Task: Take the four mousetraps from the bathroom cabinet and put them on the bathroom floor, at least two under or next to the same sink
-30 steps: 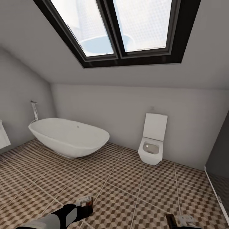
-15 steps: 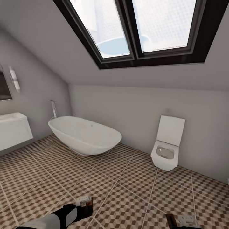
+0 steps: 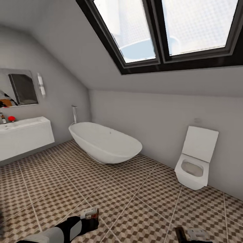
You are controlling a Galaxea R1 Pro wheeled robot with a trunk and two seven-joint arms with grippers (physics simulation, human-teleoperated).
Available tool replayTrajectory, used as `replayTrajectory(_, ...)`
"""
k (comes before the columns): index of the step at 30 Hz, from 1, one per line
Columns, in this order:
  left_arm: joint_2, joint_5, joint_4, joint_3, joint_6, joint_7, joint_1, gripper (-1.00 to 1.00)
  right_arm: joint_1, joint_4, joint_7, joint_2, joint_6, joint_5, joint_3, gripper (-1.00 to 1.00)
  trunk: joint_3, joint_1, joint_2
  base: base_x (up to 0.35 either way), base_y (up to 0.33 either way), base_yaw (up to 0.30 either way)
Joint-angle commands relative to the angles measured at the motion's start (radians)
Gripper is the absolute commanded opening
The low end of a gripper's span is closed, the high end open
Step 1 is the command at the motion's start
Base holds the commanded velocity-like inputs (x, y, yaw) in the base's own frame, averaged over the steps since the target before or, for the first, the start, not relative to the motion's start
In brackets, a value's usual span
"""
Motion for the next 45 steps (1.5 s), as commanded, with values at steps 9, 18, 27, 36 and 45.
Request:
replayTrajectory(9,-0.007,0.009,0.000,-0.008,0.003,0.101,-0.001,-1.00,-0.001,0.001,0.003,0.003,0.002,-0.014,0.008,-1.00,0.003,0.000,-0.001,0.000,0.000,0.285)
replayTrajectory(18,-0.012,0.009,0.000,-0.008,0.002,0.130,-0.001,-1.00,0.006,0.000,0.003,0.004,-0.008,-0.013,0.008,-1.00,0.007,0.000,-0.001,0.000,0.000,0.285)
replayTrajectory(27,-0.012,0.009,0.000,-0.008,0.002,0.133,-0.001,-1.00,0.006,0.000,0.003,0.003,-0.009,-0.013,0.008,-1.00,0.012,0.000,-0.001,0.000,0.000,0.285)
replayTrajectory(36,-0.012,0.009,0.000,-0.008,0.002,0.133,-0.001,-1.00,0.006,0.000,0.003,0.003,-0.009,-0.013,0.008,-1.00,0.016,0.000,-0.001,0.000,0.000,0.285)
replayTrajectory(45,-0.013,0.009,0.000,-0.008,0.002,0.133,-0.001,-1.00,0.006,0.001,0.003,0.003,-0.009,-0.013,0.008,-1.00,0.021,0.000,-0.001,0.000,0.000,0.285)
